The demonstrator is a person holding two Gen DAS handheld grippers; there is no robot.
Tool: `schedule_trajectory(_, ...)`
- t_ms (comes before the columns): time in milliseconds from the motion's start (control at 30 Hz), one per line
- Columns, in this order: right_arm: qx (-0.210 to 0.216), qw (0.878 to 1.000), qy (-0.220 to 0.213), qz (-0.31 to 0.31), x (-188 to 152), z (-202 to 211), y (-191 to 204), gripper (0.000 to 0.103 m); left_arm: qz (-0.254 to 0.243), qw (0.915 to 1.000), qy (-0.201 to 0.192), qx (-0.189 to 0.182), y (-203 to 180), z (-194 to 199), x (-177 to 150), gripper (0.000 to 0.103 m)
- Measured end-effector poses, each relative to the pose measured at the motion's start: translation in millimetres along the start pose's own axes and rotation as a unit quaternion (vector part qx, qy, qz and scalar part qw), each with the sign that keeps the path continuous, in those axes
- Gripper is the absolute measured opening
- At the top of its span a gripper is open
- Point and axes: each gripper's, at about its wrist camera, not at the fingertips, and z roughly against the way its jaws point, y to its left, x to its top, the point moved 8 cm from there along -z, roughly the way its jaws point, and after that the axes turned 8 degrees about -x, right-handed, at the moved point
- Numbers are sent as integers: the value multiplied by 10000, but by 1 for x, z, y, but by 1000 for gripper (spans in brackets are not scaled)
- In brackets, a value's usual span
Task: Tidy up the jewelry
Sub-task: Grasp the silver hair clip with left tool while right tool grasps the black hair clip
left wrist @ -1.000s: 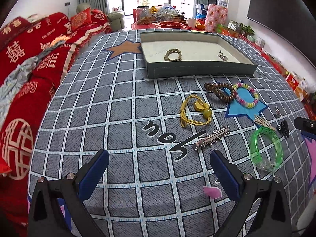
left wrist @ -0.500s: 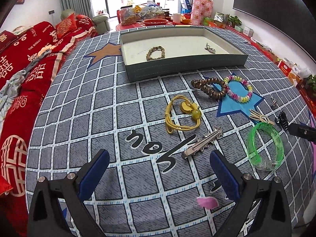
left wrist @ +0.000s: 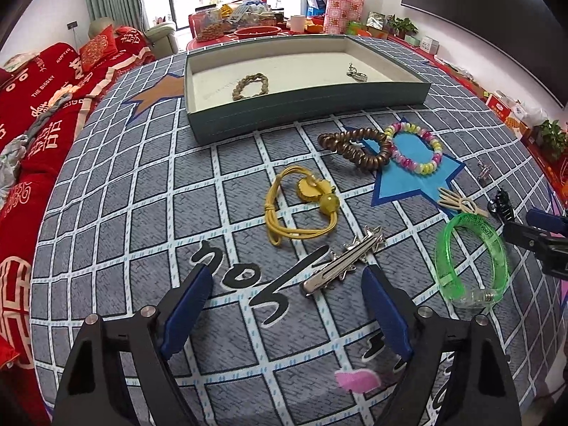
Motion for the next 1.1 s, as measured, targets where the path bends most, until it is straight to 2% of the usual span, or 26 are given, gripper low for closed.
schedule_trajectory(300,-75,9994,-128,309,16,-6,18,72,-200,9997,1,-121,-19,-1,7,67)
schedule_trajectory(400,-64,9993,-157,331,19,-6,20,66,-276,9994,2,-192,-26,0,7,53)
schedule_trajectory(500,-48,9992,-188,347,20,-4,23,55,-397,9990,0,-209,-34,1,6,41)
schedule_trajectory(567,-45,9992,-215,329,21,-4,23,37,-408,9988,-5,-263,-38,2,5,31)
schedule_trajectory(633,-13,9993,-219,296,22,-3,23,26,-384,9989,-23,-267,-38,3,4,31)
schedule_trajectory(767,154,9995,-210,155,21,-2,18,26,-144,9991,-77,-398,-34,8,1,31)
schedule_trajectory(967,617,9976,-234,-192,19,7,7,26,-68,9990,-245,-365,-30,24,2,31)
schedule_trajectory(1100,756,9962,-324,-294,24,16,3,26,10,9985,-422,-344,-27,36,11,31)
